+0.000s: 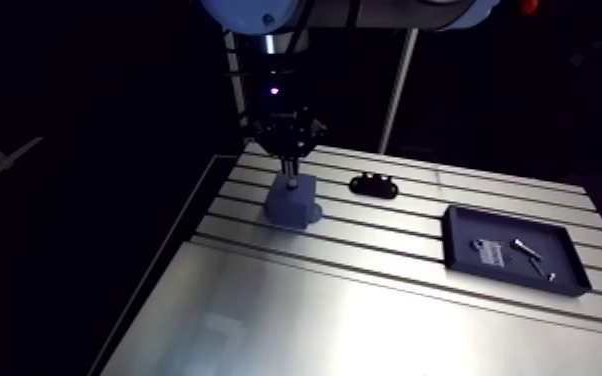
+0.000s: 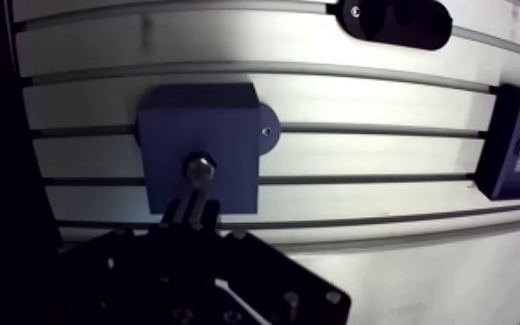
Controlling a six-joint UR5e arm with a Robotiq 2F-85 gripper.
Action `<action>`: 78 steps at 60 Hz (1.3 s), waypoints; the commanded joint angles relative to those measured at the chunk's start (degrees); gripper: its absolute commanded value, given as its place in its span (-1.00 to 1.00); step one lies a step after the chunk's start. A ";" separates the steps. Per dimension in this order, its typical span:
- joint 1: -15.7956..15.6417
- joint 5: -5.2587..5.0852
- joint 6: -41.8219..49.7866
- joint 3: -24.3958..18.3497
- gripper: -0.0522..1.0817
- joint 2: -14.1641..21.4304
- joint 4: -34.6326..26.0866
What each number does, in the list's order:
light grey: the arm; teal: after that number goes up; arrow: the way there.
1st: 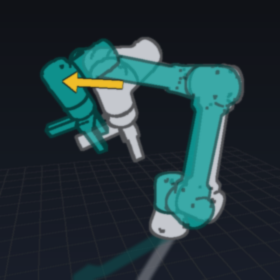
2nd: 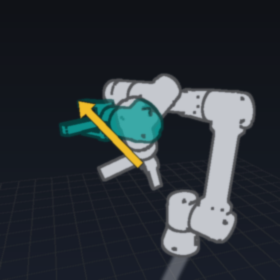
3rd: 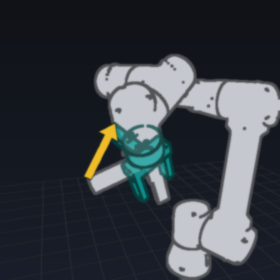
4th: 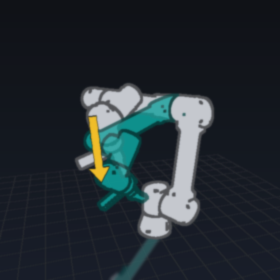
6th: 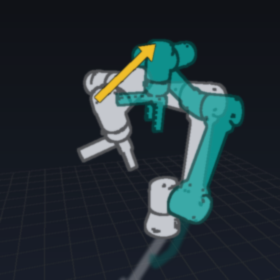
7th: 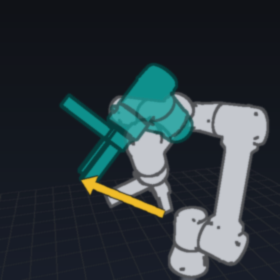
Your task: Pick up the M10 bolt and insert it into the hex recess until seated.
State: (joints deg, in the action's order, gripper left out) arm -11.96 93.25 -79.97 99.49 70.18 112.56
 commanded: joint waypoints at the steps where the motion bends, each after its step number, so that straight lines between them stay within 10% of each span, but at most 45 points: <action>1: -0.08 -0.13 0.03 0.37 0.99 -0.09 0.08; 78: -0.61 -0.21 -0.83 1.19 0.99 -1.06 2.01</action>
State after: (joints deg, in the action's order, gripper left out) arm -12.42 93.14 -80.62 100.70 69.40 114.01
